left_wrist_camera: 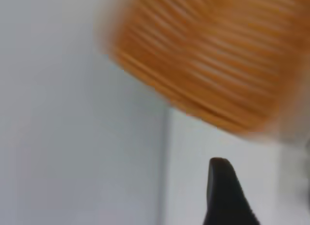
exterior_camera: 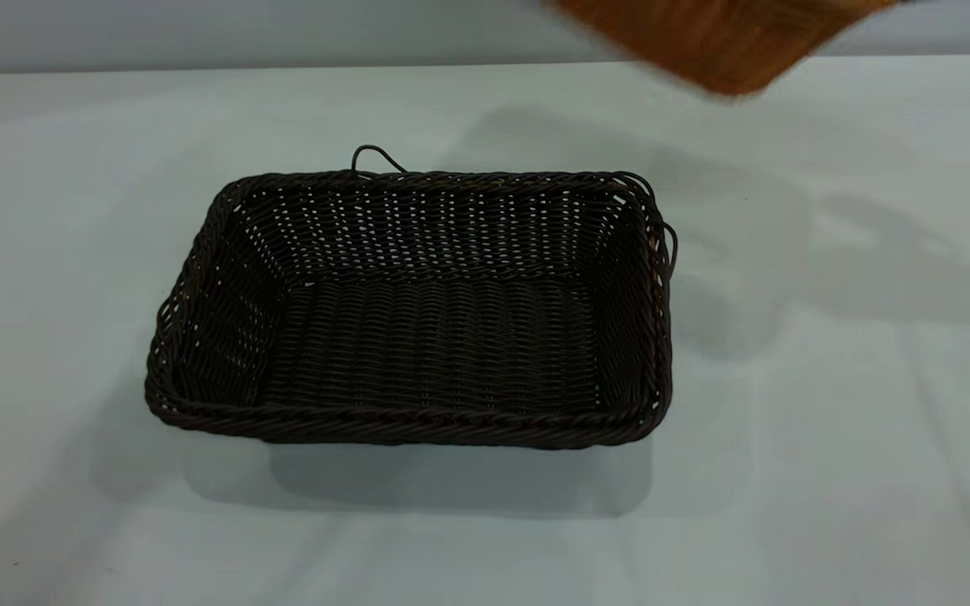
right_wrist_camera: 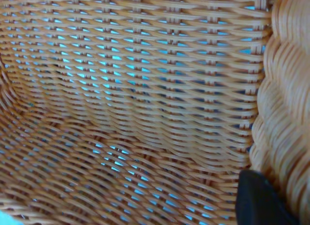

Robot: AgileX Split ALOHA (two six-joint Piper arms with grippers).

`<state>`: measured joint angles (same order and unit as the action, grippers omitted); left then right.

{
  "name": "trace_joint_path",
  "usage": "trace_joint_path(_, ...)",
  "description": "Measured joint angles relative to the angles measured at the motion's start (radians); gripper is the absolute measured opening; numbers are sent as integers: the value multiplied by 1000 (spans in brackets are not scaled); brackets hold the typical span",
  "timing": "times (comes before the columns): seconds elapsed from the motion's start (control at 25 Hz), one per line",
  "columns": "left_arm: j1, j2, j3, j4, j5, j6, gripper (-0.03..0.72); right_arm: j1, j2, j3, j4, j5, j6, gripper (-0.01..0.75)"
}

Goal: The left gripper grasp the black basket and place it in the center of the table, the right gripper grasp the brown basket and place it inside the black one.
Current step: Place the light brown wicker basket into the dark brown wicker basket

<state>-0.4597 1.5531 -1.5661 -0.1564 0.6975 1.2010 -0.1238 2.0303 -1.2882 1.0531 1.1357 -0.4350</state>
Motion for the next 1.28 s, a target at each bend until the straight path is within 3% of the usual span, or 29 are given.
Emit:
trace_joint_path(0.24,0,-108,0,40,-10,-6,366,214,0,64,-130,12,39,73)
trace_joint_path(0.44,0,-115,1,40,-10,-43,366,337,-2,202,-86,-138,39,74)
trace_joint_path(0.64,0,-115,1,40,-10,-63,366,352,-2,235,-30,-302,29,76)
trace_joint_path(1.0,0,-115,1,40,-10,-66,366,356,-2,233,-78,-315,12,76)
trace_joint_path(1.16,0,-115,1,40,-10,-66,366,398,-2,233,-73,-274,18,76)
trace_joint_path(1.28,0,-115,1,40,-10,-66,366,438,-2,233,-73,-314,21,76)
